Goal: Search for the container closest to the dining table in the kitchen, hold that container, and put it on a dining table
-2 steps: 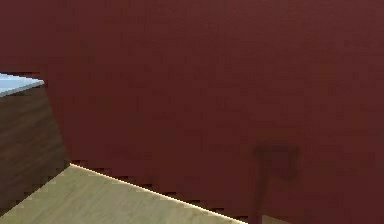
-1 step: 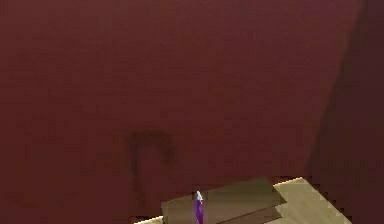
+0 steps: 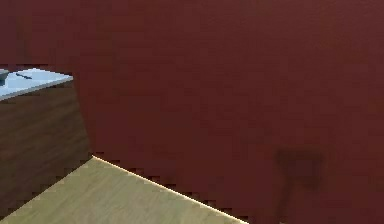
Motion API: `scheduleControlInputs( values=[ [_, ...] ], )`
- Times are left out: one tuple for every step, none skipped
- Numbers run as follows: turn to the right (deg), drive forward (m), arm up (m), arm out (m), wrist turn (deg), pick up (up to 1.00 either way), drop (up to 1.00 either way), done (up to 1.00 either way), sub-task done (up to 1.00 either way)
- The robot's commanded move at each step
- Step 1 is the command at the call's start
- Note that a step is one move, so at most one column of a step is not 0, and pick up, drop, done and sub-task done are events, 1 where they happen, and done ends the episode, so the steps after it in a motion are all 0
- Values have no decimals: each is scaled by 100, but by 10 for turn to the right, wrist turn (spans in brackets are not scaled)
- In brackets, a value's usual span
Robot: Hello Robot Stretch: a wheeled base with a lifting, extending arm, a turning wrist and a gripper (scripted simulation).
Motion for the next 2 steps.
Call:
scheduleControlInputs(
  values=[
    [-210, 0, 0, 0, 0, 0, 0, 0, 0],
    [0, 50, 0, 0, 0, 0, 0, 0, 0]
  ],
)
